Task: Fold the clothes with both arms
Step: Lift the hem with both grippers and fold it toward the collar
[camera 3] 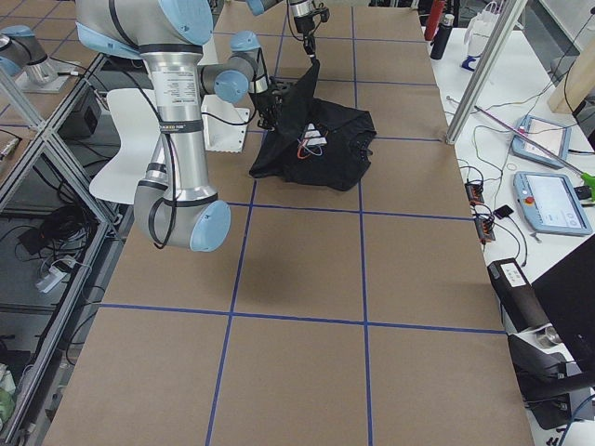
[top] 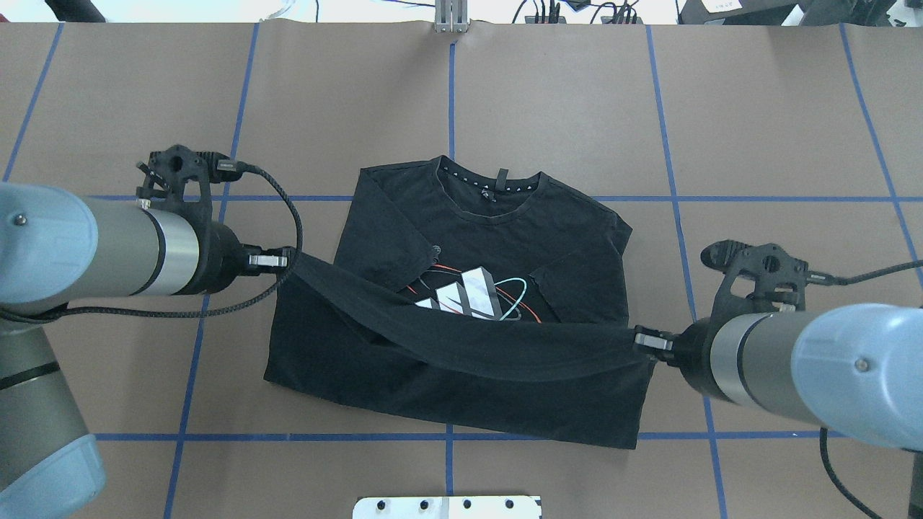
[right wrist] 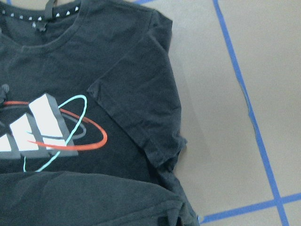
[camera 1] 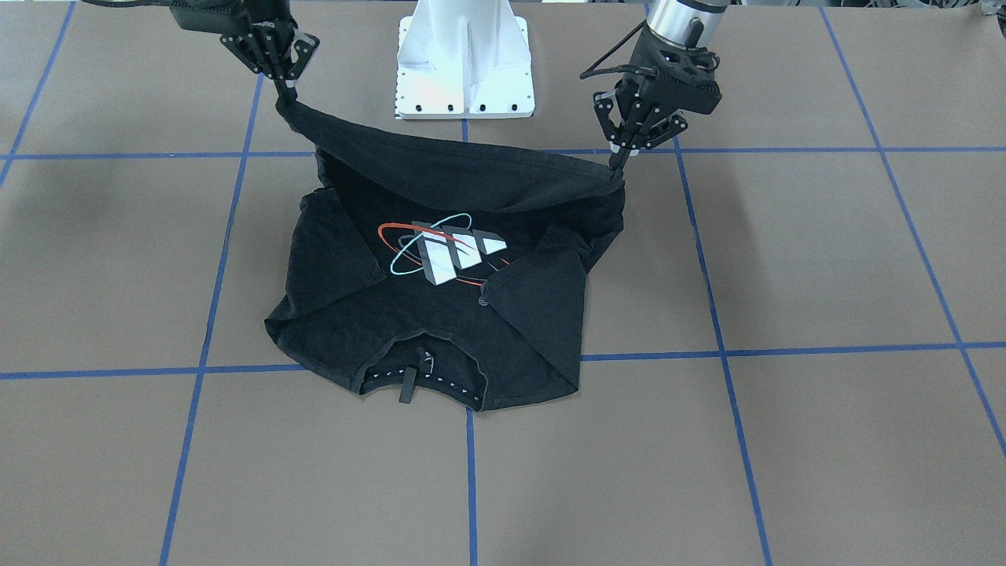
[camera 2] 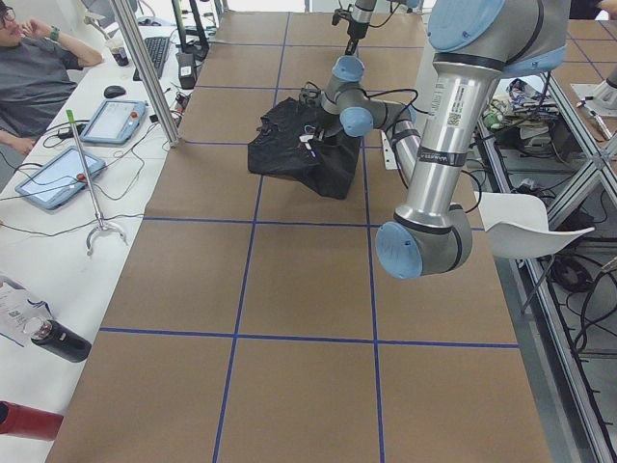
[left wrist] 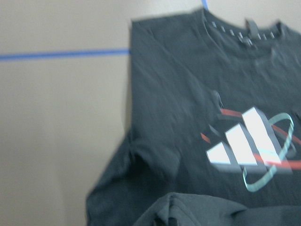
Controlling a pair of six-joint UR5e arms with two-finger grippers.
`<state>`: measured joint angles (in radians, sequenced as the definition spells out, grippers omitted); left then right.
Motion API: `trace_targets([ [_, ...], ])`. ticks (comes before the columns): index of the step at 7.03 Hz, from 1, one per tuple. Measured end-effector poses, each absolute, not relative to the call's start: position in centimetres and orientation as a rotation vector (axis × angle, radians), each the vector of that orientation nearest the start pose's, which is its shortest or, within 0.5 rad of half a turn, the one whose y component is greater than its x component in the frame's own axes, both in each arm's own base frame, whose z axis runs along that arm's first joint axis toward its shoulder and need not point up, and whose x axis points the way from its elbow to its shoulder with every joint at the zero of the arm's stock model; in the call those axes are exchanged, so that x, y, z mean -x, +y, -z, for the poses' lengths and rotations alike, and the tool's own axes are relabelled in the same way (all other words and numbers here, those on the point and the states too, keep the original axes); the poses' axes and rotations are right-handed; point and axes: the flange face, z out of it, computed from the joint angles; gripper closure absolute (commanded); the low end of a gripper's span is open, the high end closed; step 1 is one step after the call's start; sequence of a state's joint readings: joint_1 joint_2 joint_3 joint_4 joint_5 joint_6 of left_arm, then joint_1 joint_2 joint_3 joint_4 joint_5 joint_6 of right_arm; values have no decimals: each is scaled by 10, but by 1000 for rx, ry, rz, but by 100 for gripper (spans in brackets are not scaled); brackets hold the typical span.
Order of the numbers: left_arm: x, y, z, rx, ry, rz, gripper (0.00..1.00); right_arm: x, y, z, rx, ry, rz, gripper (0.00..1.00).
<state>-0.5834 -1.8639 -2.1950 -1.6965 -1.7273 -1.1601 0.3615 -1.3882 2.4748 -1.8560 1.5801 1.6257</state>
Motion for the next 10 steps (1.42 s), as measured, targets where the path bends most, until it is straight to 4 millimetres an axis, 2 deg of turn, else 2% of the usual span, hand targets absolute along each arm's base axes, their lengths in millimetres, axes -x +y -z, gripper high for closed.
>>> trace_targets([
  [2, -341, -415, -206, -428, 973, 159, 100, 318, -307, -240, -173, -761, -491, 100],
  [3, -349, -435, -202, -444, 956, 181, 100, 325, -333, -242, -201, -738, -515, 100],
  [4, -362, -455, -204, -457, 935, 194, 100, 332, -358, -244, -228, -708, -508, 100],
  [6, -395, -489, -229, -464, 904, 208, 100, 341, -392, -263, -254, -637, -465, 100],
  [8, -432, -524, -254, -467, 836, 230, 100, 366, -415, -293, -258, -611, -448, 100],
  [10, -458, -547, -261, -465, 794, 214, 100, 385, -429, -318, -256, -595, -442, 100],
])
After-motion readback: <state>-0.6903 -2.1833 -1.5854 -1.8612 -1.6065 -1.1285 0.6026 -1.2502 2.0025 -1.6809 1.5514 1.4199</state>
